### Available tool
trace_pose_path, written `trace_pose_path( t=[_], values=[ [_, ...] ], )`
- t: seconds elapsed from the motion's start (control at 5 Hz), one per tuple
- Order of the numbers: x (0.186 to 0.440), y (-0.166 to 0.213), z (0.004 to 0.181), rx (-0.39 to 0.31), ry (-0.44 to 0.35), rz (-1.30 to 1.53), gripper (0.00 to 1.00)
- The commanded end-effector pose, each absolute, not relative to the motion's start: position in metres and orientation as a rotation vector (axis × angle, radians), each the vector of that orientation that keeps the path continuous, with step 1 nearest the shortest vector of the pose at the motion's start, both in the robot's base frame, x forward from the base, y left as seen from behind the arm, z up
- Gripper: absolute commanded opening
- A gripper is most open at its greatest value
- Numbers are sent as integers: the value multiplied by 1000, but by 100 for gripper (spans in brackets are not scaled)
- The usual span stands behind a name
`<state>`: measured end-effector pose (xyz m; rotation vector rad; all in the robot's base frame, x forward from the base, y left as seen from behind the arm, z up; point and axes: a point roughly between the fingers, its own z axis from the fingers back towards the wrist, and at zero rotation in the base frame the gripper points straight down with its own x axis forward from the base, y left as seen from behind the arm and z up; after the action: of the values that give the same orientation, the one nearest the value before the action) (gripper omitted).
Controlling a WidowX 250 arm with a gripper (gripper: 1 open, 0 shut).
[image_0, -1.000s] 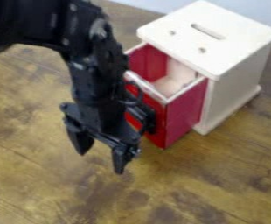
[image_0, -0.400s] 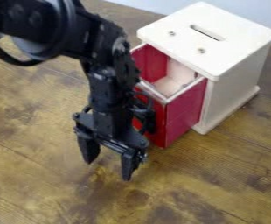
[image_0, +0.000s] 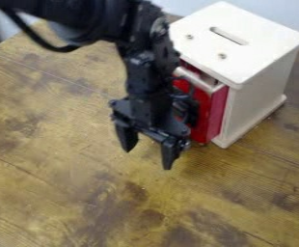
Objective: Close the drawer
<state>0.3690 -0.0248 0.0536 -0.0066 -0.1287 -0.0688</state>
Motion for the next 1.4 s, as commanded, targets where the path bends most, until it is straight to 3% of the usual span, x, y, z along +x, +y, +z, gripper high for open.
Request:
trace_pose_path(
  t=[0.0, 0.4, 1.2],
  values=[
    [390, -23, 85, -5, -209, -107, 100],
    [384, -20, 94, 9, -199, -40, 100],
    [376, -28, 95, 2, -196, -17, 100]
  ],
)
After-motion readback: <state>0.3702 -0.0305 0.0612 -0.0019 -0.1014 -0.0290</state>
